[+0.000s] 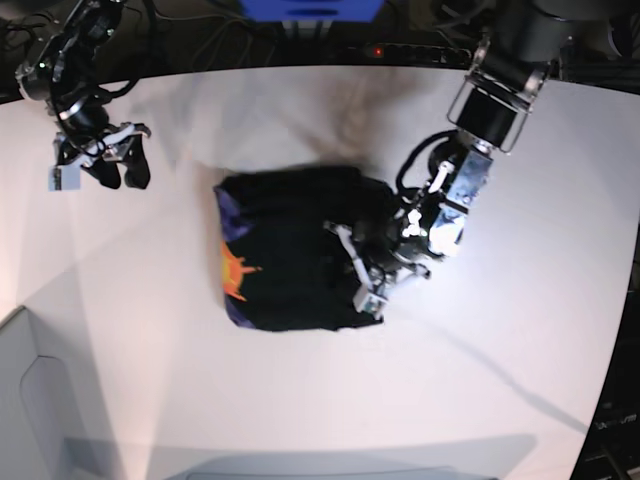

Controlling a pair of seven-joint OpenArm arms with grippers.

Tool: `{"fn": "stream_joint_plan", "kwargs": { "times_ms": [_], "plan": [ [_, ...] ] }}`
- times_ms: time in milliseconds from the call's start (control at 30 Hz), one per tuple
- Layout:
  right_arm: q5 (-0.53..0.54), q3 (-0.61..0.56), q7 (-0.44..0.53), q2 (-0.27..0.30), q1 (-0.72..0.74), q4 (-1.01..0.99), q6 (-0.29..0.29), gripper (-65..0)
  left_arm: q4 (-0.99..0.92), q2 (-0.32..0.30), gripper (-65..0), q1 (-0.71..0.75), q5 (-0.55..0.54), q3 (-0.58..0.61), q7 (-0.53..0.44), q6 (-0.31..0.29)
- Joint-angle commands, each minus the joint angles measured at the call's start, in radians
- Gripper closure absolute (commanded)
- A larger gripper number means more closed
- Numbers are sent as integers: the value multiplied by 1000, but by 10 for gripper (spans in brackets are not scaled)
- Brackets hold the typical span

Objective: Fold the T-shirt properly
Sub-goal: 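Pull the grasped edge with the left gripper toward the table center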

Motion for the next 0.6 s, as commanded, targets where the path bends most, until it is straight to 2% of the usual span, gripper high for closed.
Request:
{"fn": "stream_joint_plan", "kwargs": {
  "times_ms": [0, 167, 267, 400, 567],
  "plan": [
    [20, 1, 20, 7, 0, 15, 22, -344, 15, 2, 0, -45, 16, -1, -9, -1],
    [20, 0, 20, 5, 0, 15, 22, -344, 15, 5, -11, -102, 147, -1, 16, -1],
    [20, 0, 20, 5, 3, 15, 22, -344, 21, 10, -91, -117, 184, -2, 111, -1],
    [20, -2, 20, 5, 9, 13, 22, -344, 28, 10, -215, -109, 192, -5, 126, 2],
    [18, -55, 23, 10, 54, 10, 22, -345, 56, -1, -281, -65, 192, -18, 133, 8]
  ]
}}
